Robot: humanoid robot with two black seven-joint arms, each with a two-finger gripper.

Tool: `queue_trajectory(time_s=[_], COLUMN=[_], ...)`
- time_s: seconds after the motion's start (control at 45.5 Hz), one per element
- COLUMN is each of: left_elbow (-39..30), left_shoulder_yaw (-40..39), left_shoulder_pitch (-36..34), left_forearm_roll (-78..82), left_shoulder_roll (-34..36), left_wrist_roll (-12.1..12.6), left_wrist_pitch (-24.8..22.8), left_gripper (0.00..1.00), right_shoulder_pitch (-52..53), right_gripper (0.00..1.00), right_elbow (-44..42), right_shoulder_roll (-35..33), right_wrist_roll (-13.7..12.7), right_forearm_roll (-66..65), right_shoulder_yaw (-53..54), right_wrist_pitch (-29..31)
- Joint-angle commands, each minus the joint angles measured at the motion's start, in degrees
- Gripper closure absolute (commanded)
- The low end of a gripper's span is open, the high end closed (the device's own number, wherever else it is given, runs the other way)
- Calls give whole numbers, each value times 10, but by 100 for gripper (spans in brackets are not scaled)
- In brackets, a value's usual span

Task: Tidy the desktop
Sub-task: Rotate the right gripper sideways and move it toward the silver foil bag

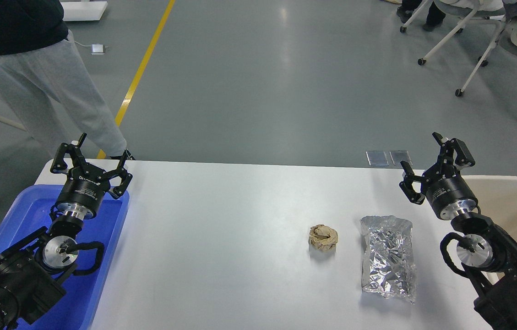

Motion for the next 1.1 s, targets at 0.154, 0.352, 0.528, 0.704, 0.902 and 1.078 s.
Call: queue_trajectory(time_s=[0.154, 0.352, 0.528, 0.704, 0.902, 1.078], left_elbow=[0, 0, 0, 0, 0, 0], left_shoulder_yaw=[0, 0, 0, 0, 0, 0], left_shoulder_pitch=[1, 1, 1, 1, 1, 1], left_forearm_roll=[0, 0, 0, 0, 0, 0], left_shoulder_roll=[0, 0, 0, 0, 0, 0], left_wrist_roll=[-1, -1, -1, -1, -1, -1], left_wrist_pitch=[0, 1, 1, 1, 0, 0], left_gripper=[0, 0, 0, 0, 0, 0], right_shoulder_pitch=[-3, -3, -5, -3, -3, -3], right_gripper=[1, 1, 1, 1, 1, 1], right_elbow=[0, 4, -1, 11, 47, 79], right_shoulder_roll=[1, -1, -16, -18, -31, -75], right_wrist_roll=[0, 4, 19, 0, -80, -104], right_forearm_roll=[0, -1, -3, 2, 3, 3], right_shoulder_yaw=[1, 1, 0, -4, -3, -55], right_wrist_pitch=[-1, -1, -1, 5, -3, 5])
